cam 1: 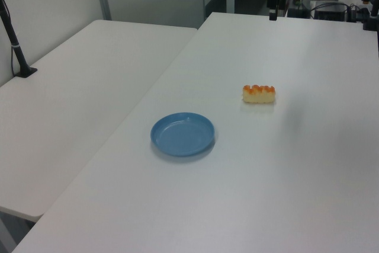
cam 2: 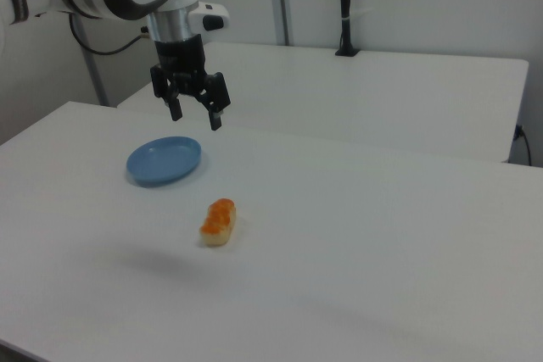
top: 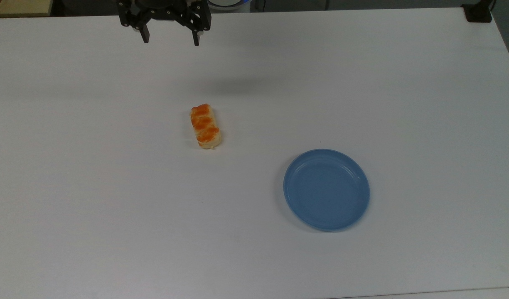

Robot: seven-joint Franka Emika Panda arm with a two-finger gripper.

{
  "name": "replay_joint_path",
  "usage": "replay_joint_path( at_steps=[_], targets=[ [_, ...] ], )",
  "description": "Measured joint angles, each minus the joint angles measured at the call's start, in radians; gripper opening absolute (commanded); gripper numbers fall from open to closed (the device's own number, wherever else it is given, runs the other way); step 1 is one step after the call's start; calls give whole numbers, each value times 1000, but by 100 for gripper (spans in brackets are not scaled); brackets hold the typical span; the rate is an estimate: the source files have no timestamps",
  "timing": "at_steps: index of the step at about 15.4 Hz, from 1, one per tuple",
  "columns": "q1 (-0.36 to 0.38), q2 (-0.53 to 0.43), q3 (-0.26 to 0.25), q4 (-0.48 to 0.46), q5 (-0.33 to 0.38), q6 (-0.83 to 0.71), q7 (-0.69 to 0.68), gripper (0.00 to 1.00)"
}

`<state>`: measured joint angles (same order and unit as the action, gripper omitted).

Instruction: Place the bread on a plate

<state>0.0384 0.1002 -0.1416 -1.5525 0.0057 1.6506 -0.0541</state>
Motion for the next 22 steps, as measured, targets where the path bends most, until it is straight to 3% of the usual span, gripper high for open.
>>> replay_joint_path(
  at_steps=[10, 22],
  targets=[
    [8, 19, 11, -22, 0, 7, -57, 100],
    [6, 177, 6, -212, -31, 374, -165, 100]
  ],
)
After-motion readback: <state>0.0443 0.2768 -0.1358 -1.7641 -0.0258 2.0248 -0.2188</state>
